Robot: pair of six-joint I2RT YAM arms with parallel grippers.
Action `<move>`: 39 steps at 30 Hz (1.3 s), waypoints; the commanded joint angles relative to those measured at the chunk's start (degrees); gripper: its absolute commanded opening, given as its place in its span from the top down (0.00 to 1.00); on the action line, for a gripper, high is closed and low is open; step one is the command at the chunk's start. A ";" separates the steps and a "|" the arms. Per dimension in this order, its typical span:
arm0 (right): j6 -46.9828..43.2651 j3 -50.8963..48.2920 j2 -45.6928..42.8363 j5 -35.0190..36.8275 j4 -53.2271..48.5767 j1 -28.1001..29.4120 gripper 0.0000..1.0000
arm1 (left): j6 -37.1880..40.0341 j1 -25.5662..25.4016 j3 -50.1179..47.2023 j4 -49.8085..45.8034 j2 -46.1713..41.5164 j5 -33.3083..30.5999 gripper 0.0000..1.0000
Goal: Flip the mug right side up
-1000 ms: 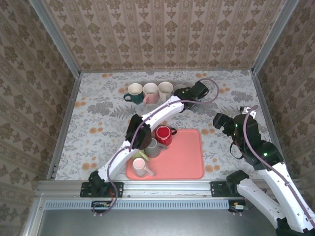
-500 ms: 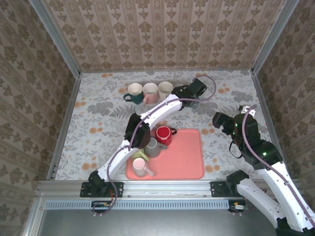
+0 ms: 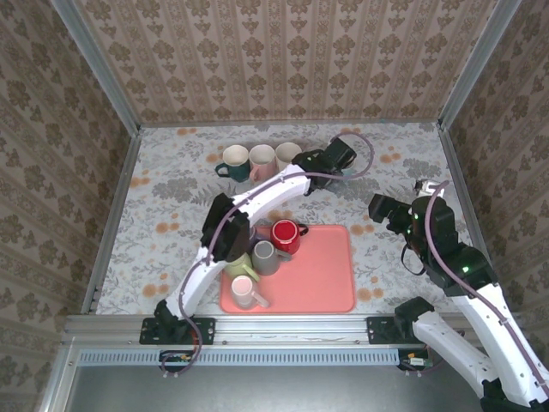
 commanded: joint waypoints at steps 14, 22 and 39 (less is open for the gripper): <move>-19.54 3.54 6.72 -33.68 6.16 2.46 0.05 | -0.35 4.55 -43.89 9.26 -48.11 9.23 0.63; -24.04 14.26 27.92 -19.30 -2.55 28.48 0.03 | 0.44 17.87 -60.75 1.20 -70.95 8.99 0.59; -2.28 32.46 63.71 -12.68 -7.81 51.53 0.00 | -4.13 38.93 -76.22 6.23 -83.10 12.57 0.55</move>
